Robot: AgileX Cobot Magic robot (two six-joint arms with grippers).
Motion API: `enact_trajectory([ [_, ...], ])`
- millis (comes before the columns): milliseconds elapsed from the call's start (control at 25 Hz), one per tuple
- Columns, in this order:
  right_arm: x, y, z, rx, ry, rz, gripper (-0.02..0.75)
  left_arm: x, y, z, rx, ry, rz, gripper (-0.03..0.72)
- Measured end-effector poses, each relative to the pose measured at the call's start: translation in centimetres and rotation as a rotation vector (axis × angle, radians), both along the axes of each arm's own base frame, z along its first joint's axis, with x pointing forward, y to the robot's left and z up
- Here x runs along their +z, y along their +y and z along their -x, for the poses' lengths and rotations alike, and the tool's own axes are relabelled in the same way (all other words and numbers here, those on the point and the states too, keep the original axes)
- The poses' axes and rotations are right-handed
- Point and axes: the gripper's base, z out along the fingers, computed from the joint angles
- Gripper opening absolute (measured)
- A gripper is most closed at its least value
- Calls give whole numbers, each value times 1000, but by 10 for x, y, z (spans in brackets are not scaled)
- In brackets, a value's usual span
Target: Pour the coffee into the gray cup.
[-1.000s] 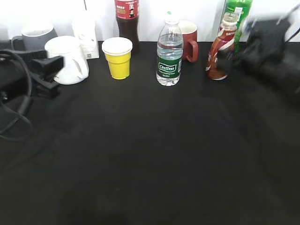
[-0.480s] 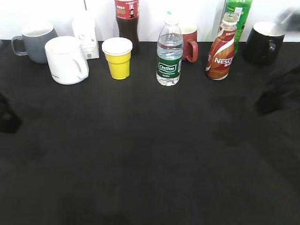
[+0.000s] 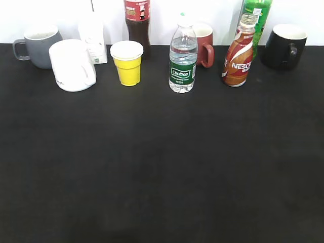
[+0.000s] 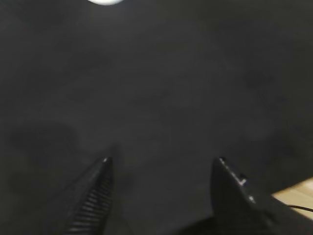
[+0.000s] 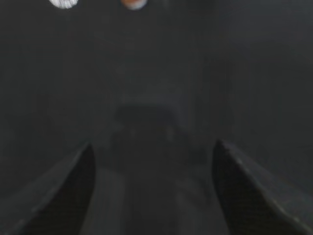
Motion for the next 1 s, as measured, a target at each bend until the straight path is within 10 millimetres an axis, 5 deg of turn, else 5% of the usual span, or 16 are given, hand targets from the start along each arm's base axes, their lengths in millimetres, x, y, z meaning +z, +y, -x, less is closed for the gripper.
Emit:
enact_trajectory([
  [160,-51,-9,25,-6,42,25,577,-34,4,5,7,-1,-20,476],
  [320,-82,-12,25,-21,74,77,577,-60,-1,-6,4,-15,-15,476],
  [520,-84,-12,24,-20,70,80,577,-77,0,-3,4,72,-48,476],
  [1000,-84,-12,24,-20,71,75,577,-78,0,-3,4,76,-48,476],
])
